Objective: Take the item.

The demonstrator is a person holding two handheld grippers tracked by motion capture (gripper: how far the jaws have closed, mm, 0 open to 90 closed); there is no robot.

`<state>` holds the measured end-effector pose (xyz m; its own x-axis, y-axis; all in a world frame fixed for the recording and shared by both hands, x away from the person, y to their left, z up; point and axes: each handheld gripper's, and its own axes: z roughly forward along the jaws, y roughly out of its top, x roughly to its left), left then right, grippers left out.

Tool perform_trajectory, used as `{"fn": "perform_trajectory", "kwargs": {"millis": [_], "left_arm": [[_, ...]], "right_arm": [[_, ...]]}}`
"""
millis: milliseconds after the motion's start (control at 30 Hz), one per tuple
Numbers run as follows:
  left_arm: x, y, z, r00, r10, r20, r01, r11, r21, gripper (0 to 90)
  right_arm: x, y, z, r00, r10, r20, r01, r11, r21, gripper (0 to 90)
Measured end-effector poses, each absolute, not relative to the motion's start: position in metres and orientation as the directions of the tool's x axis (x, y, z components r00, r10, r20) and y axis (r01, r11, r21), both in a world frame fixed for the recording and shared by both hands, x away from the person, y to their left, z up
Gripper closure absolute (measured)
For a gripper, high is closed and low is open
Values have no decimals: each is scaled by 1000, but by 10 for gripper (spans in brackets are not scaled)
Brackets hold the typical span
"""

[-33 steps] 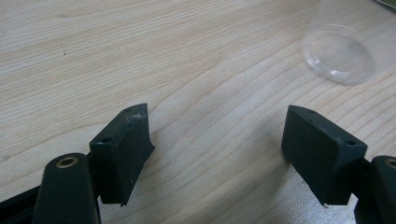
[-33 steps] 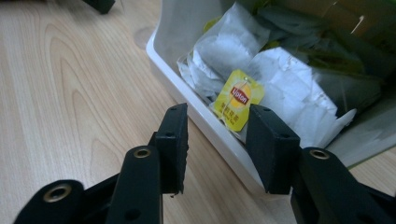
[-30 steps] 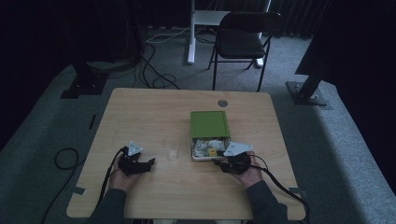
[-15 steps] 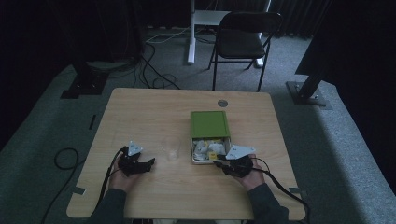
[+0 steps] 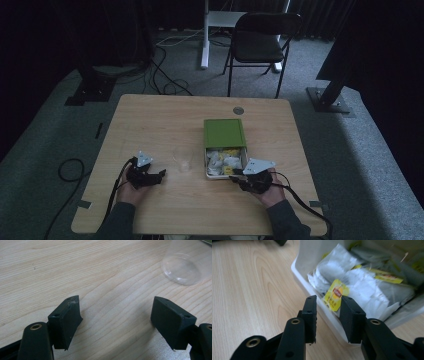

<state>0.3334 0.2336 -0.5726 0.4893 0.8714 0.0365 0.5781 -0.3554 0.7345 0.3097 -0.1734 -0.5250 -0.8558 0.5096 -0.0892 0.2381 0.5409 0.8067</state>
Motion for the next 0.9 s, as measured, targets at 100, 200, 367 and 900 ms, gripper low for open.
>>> {"fn": "perform_trajectory", "kwargs": {"millis": [100, 200, 367, 900], "left_arm": [[333, 234, -573, 489, 871, 36, 578, -355, 735, 250], [333, 234, -573, 489, 871, 37, 578, -355, 735, 250], [333, 234, -573, 489, 871, 37, 578, -355, 735, 250], [333, 234, -573, 489, 872, 37, 578, -355, 734, 250]], "right_arm": [[310, -176, -522, -837, 539, -96, 239, 518, 822, 614], [311, -178, -519, -820, 563, -102, 241, 501, 831, 596], [311, -178, -518, -809, 579, -105, 240, 487, 839, 577], [317, -150, -518, -771, 604, -201, 203, 532, 822, 564]]}}
